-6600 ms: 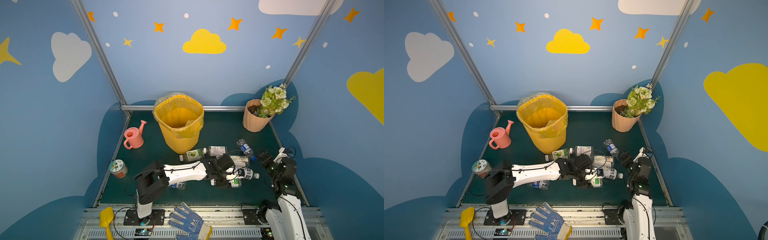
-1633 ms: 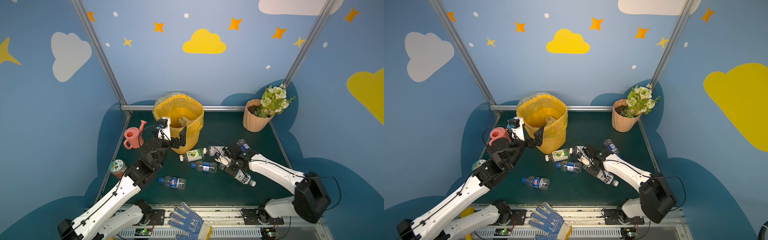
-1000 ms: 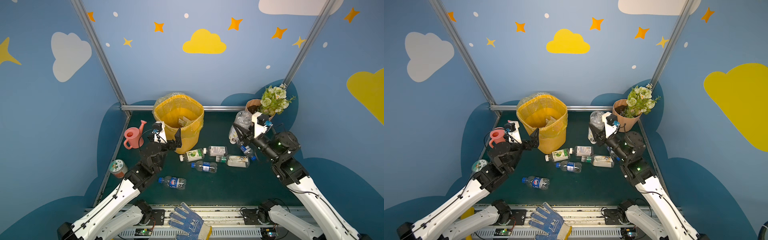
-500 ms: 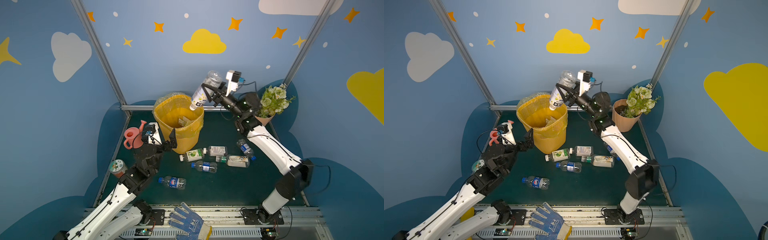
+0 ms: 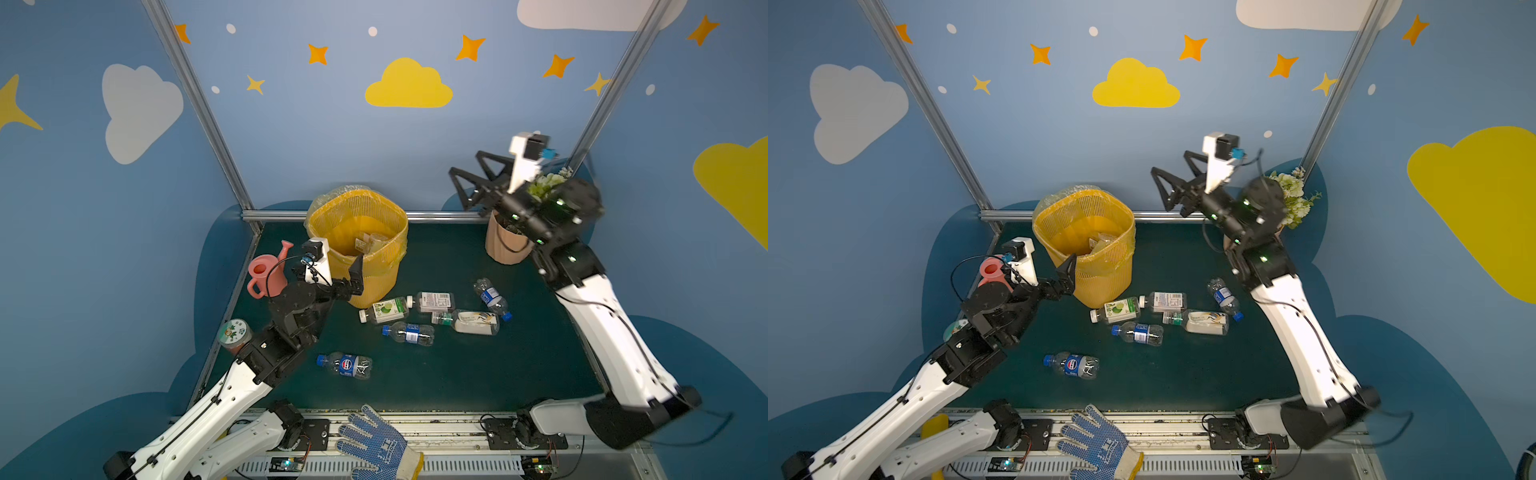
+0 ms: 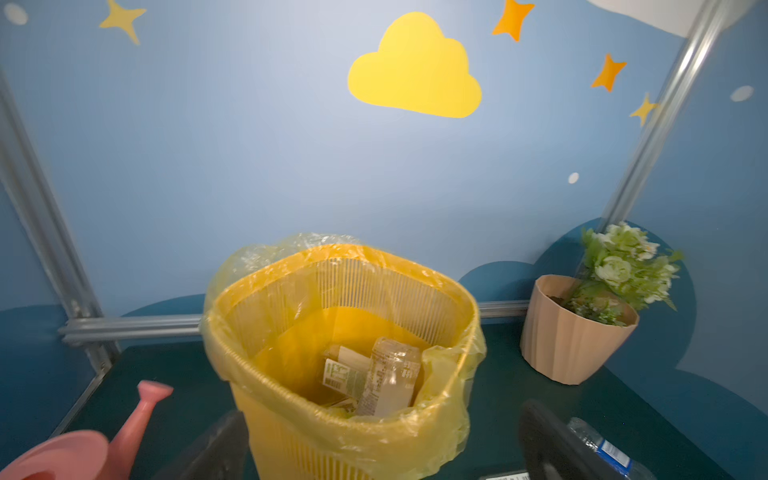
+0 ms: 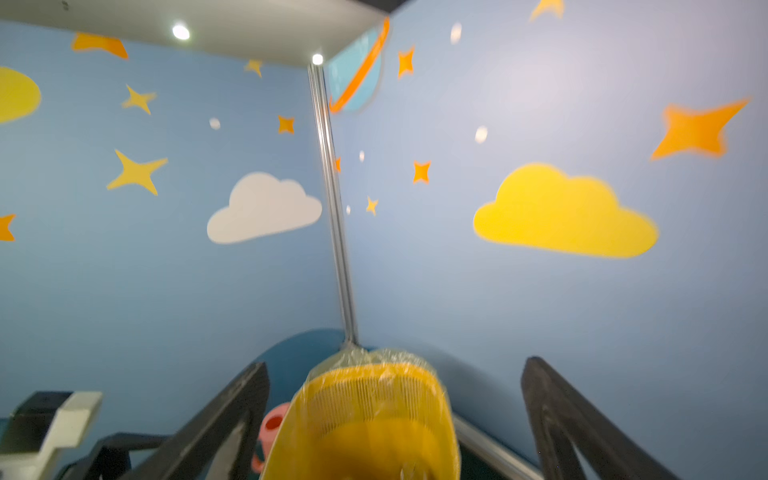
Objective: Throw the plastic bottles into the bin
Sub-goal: 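Withdraw the right arm from the bin while the left gripper reaches toward the bottles, then lower the left gripper onto the crane-printed bottle and close it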
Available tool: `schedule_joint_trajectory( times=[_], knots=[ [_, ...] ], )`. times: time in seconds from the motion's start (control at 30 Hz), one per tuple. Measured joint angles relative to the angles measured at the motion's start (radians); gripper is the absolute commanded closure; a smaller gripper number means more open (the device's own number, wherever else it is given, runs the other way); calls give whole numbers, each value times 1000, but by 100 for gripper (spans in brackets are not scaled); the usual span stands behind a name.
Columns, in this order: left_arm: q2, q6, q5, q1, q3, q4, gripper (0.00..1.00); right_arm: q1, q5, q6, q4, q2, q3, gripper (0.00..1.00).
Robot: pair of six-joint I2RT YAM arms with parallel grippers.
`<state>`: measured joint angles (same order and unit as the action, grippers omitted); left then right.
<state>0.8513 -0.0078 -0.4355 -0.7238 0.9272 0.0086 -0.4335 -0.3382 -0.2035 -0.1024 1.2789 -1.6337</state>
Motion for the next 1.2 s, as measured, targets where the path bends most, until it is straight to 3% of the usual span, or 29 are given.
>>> schedule_joint_trajectory(
  times=[0.2, 0.6, 0.87, 1.2],
  knots=[
    [81, 103, 5, -117, 8, 45, 0, 35, 64, 46, -28, -267, 256, 7],
    [246, 202, 126, -203, 85, 11, 0, 166, 272, -39, 121, -446, 860, 6],
    [430, 222, 244, -222, 169, -46, 0, 393, 326, -158, 137, -614, 1073, 5],
    [717, 293, 404, -262, 319, -68, 0, 698, 207, -316, 205, -711, 1266, 5]
  ],
)
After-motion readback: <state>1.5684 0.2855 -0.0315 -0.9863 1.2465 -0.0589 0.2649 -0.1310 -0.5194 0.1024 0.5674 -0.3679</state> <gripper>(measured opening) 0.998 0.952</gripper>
